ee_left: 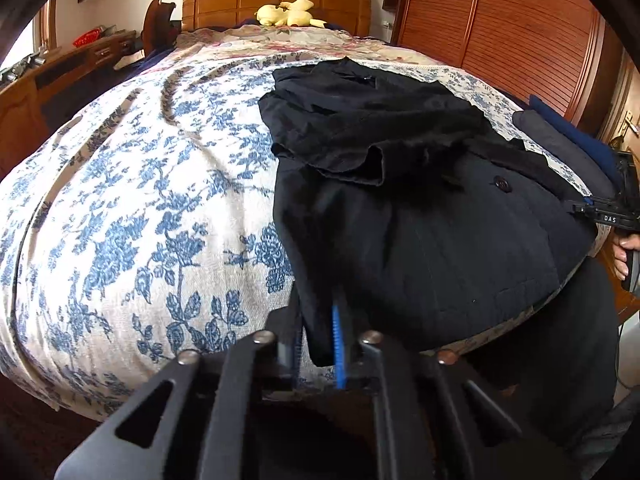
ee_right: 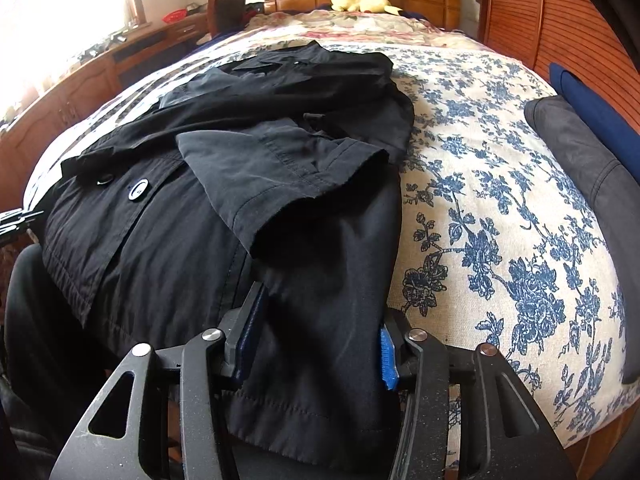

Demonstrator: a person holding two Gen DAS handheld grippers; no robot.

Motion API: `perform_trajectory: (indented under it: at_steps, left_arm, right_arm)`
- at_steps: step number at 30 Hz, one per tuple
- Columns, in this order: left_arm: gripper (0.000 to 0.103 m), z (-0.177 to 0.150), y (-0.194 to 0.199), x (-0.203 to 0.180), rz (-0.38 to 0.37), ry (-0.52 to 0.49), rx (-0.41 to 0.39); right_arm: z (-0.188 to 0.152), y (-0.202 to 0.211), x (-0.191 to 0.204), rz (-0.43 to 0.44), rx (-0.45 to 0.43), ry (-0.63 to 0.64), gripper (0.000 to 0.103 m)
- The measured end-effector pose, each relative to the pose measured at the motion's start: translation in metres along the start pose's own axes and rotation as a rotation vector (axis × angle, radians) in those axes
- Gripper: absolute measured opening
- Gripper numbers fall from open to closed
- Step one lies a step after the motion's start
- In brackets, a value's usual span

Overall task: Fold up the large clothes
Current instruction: 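Grasp the coat hem with the left tool while the right tool grasps it too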

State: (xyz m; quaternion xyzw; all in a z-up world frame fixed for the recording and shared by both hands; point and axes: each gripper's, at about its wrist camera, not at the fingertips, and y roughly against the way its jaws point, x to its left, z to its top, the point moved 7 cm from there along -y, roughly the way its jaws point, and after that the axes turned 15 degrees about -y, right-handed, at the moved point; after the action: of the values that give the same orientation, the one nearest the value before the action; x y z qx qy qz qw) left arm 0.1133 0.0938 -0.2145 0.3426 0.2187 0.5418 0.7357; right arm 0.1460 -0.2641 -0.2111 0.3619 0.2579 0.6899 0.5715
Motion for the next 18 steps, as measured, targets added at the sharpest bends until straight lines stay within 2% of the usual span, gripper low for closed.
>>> perform_trajectory:
  at_steps: [1, 3, 10, 18]
  left_arm:
    - [0.004, 0.004, 0.004, 0.0, 0.002, 0.003, -0.017]
    - [0.003, 0.014, 0.014, 0.001, 0.011, 0.011, -0.052]
    - [0.003, 0.071, 0.079, 0.006, 0.072, 0.001, -0.233]
    - [0.003, 0.099, 0.168, 0.004, 0.106, -0.002, -0.385]
  right_arm:
    - [0.003, 0.002, -0.001, 0.012, -0.003, -0.014, 0.013]
    - [0.01, 0.007, 0.0, 0.063, -0.005, -0.039, 0.006]
    - [0.05, 0.055, 0.024, 0.15, -0.149, -0.035, 0.003]
    - [0.07, 0.144, 0.05, 0.208, -0.295, 0.03, 0.003]
